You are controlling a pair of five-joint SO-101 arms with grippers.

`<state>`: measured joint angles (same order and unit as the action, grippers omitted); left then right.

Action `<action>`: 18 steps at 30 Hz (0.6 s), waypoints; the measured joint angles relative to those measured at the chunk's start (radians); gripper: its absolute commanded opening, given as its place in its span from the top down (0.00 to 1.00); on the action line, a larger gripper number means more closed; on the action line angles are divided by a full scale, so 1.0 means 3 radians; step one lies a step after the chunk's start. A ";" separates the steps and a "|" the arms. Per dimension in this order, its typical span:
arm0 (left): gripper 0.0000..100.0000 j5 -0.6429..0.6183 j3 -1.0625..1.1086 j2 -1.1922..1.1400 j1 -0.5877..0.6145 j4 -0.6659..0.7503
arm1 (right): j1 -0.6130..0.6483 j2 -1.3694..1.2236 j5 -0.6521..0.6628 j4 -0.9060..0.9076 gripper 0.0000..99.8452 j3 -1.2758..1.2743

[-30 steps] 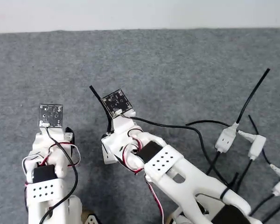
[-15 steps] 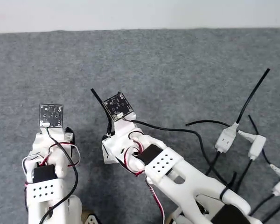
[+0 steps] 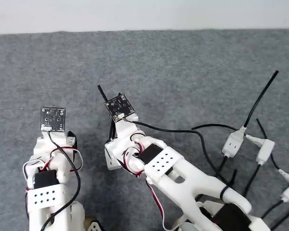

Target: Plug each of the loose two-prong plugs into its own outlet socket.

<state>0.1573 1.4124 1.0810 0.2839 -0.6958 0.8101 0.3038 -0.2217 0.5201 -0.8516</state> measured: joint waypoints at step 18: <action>0.89 0.0000 0.0000 0.0000 0.0000 0.0000 | 0.0189 0.0061 0.0501 0.0148 0.99 0.0000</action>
<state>0.1573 1.4124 1.0810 0.2839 -0.6958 0.8669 0.3222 -0.0713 0.5646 -0.8516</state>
